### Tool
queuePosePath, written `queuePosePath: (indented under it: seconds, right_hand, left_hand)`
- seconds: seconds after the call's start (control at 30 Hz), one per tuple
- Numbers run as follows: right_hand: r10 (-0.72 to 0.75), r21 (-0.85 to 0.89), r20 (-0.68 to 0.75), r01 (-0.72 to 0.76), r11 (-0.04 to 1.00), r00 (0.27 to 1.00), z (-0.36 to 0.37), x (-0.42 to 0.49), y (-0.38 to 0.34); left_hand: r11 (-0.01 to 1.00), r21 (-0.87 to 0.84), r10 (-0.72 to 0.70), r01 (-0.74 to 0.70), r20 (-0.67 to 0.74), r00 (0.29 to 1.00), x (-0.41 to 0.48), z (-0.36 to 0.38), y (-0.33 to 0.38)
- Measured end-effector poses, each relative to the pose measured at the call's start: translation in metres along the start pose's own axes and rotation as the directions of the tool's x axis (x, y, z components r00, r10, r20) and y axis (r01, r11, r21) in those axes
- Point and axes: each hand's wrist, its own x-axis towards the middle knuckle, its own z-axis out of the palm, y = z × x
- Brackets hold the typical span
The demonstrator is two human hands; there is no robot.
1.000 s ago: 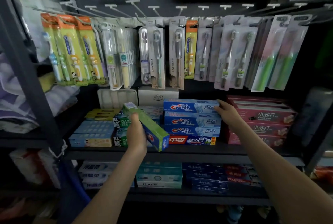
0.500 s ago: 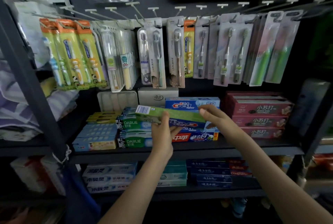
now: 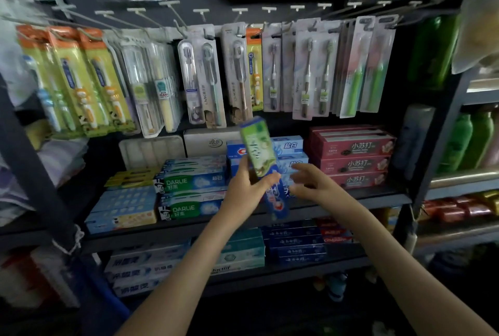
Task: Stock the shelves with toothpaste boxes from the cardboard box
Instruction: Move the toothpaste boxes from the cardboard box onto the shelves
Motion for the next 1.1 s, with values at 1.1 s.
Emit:
queuePosePath:
  seconds: [1.1]
  right_hand:
    - [-0.062, -0.154, -0.48, -0.015, 0.988, 0.875, -0.033, 0.091, 0.019]
  left_hand:
    - [0.937, -0.007, -0.342, 0.349, -0.221, 0.913, 0.063, -0.041, -0.043]
